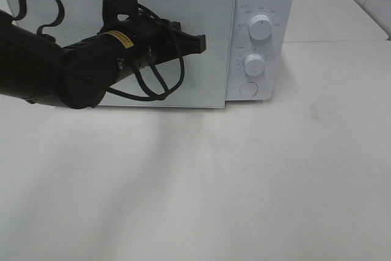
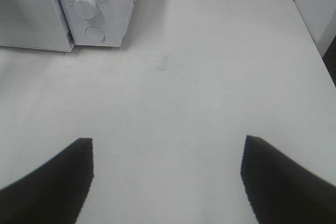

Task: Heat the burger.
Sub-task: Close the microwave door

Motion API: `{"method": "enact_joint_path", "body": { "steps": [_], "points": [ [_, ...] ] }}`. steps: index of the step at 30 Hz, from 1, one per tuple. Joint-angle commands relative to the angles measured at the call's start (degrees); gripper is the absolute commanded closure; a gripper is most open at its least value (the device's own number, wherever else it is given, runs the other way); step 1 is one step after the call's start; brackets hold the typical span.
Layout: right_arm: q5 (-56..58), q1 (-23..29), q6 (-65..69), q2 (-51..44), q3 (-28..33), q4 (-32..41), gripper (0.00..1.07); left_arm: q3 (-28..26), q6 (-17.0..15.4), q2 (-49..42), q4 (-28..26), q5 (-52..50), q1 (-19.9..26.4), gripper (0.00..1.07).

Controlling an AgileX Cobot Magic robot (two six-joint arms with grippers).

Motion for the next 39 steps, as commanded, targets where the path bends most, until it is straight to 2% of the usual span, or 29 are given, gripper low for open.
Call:
{"method": "enact_joint_path", "body": {
  "steps": [1,8,10,13,19,24,26,29,30,31,32,33,34,35,36,37,38,39],
  "points": [
    [-0.34,-0.34,-0.06,-1.60,0.00,0.00,0.32,-4.13,0.23,2.06,-0.97,-0.46,0.17,1.07],
    [-0.34,-0.34,-0.06,-1.60,0.00,-0.06,0.32,-8.48,1.20,4.35,-1.83,2.12,0.46,1.07],
    [-0.34,-0.34,-0.06,-1.60,0.00,-0.11,0.32,-9.97,2.06,5.10,-3.67,2.06,0.52,1.07],
    [-0.34,-0.34,-0.06,-1.60,0.00,-0.17,0.32,-11.12,3.84,6.19,-4.64,2.29,0.63,1.07],
    [-0.34,-0.34,-0.06,-1.60,0.00,-0.17,0.32,-11.40,3.84,6.42,-4.76,3.21,0.63,1.07],
    [-0.34,-0.34,-0.06,-1.60,0.00,-0.17,0.32,-11.34,3.84,3.04,-4.53,16.21,0.46,1.07],
    [-0.34,-0.34,-0.06,-1.60,0.00,-0.17,0.32,-11.34,3.84,2.52,-4.53,18.33,0.46,1.07],
    [-0.34,-0.34,-0.06,-1.60,0.00,-0.17,0.32,-11.34,3.50,-0.11,-4.58,29.39,0.46,1.05],
    [-0.34,-0.34,-0.06,-1.60,0.00,-0.17,0.32,-11.34,3.50,-0.11,-4.58,29.39,0.46,1.05],
    [-0.34,-0.34,-0.06,-1.60,0.00,-0.17,0.32,-11.34,3.38,-0.57,-4.64,31.80,0.46,1.02],
    [-0.34,-0.34,-0.06,-1.60,0.00,-0.17,0.32,-11.34,3.27,-1.72,-4.64,37.59,0.46,0.92],
    [-0.34,-0.34,-0.06,-1.60,0.00,-0.17,0.32,-11.34,3.27,-1.72,-4.64,37.59,0.46,0.92],
    [-0.34,-0.34,-0.06,-1.60,0.00,-0.17,0.32,-11.34,3.27,-2.41,-4.53,43.89,0.46,0.68],
    [-0.34,-0.34,-0.06,-1.60,0.00,-0.17,0.32,-11.34,3.27,-2.41,-4.53,43.89,0.46,0.68],
    [-0.34,-0.34,0.00,-1.60,0.00,-0.17,0.32,-11.34,3.27,-2.81,-4.53,46.12,0.46,0.56],
    [-0.34,-0.34,0.17,-1.60,0.00,-0.29,0.32,-11.34,3.27,-2.92,-4.30,51.17,0.46,0.25],
    [-0.34,-0.34,0.17,-1.60,0.00,-0.29,0.32,-11.34,3.27,-2.92,-4.30,51.17,0.46,0.25],
    [-0.34,-0.34,0.40,-1.60,0.00,-0.40,0.32,-11.34,3.67,-2.92,-3.67,55.35,0.46,0.05]
  ]
}}
